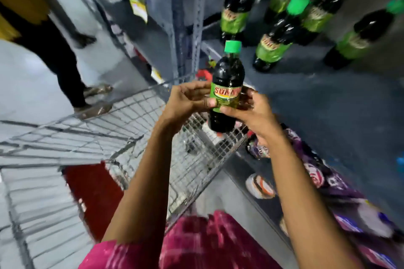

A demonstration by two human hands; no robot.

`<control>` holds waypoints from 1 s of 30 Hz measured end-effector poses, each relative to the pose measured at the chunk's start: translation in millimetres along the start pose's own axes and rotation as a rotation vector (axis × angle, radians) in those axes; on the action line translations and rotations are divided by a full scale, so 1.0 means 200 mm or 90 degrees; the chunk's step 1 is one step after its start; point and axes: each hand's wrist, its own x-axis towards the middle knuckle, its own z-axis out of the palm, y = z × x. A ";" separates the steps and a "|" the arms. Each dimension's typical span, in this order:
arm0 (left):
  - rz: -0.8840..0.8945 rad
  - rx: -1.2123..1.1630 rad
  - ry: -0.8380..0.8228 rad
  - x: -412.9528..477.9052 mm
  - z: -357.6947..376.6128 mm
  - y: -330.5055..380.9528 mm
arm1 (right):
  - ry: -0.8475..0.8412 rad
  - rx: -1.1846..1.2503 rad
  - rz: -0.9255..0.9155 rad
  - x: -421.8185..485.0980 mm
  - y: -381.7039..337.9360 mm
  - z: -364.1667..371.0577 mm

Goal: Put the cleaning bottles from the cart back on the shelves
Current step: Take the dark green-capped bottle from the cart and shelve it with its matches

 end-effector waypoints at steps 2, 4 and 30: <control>0.056 0.035 -0.066 0.05 0.12 0.09 | 0.085 0.000 -0.048 -0.06 -0.05 -0.11; 0.095 0.078 -0.125 0.12 0.24 0.14 | 0.157 0.003 -0.089 -0.11 -0.09 -0.21; 0.174 0.244 -0.246 0.67 0.94 -0.05 | 0.472 -0.068 -0.126 0.11 0.07 -0.71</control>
